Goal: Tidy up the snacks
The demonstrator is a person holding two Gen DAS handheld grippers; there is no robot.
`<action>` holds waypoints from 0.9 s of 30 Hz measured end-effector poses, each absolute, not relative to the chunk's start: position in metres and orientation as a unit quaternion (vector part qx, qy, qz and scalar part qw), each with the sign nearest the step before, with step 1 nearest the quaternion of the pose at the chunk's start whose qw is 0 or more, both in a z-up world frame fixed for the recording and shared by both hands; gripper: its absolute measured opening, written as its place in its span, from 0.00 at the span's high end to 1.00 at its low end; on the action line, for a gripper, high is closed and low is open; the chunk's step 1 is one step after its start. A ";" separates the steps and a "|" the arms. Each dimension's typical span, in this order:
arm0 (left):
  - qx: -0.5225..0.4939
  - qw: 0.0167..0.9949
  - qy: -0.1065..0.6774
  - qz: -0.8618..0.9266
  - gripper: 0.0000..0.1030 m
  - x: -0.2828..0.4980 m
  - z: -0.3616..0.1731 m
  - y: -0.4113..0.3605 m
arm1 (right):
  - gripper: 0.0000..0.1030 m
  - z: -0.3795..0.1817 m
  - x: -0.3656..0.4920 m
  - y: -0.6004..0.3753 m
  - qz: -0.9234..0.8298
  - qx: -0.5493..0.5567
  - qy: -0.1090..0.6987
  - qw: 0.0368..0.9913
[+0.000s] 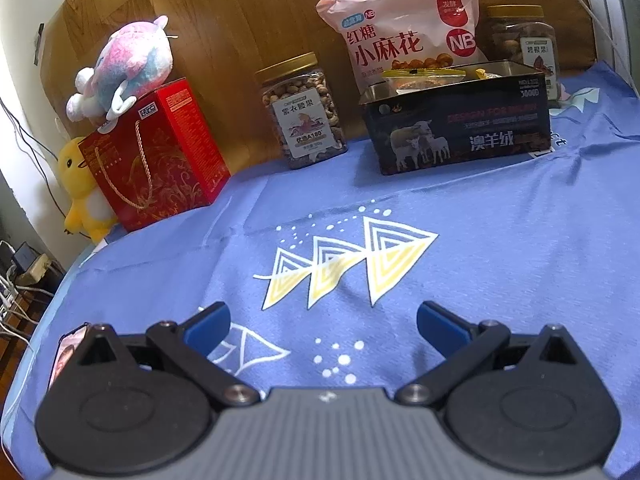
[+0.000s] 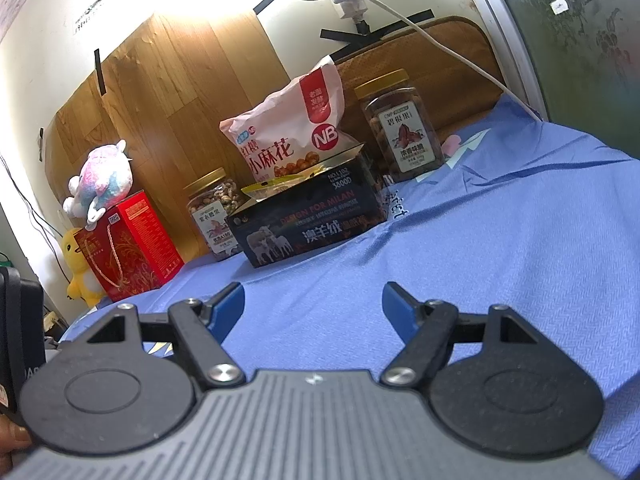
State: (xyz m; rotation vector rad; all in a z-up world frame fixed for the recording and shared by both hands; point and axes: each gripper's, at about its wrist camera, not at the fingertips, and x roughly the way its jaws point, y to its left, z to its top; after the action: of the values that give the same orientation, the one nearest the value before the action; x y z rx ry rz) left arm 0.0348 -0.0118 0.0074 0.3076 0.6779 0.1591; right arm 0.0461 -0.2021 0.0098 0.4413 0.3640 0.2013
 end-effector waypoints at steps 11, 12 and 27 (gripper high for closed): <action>0.154 0.925 0.336 0.087 0.00 0.040 0.005 -0.010 | 0.24 0.007 0.047 -0.204 0.095 0.224 0.181 0.953; 0.154 0.925 0.336 0.088 0.00 0.041 0.005 -0.010 | 0.24 0.007 0.046 -0.204 0.094 0.225 0.181 0.953; 0.162 0.923 0.337 0.092 0.00 0.044 0.003 -0.012 | 0.24 0.004 0.047 -0.207 0.089 0.234 0.183 0.951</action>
State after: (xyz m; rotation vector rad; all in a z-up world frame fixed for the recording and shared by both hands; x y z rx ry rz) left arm 0.0435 -0.0125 0.0030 0.3330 0.6926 0.1891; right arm 0.0473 -0.2069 0.0041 0.4756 0.3730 0.1820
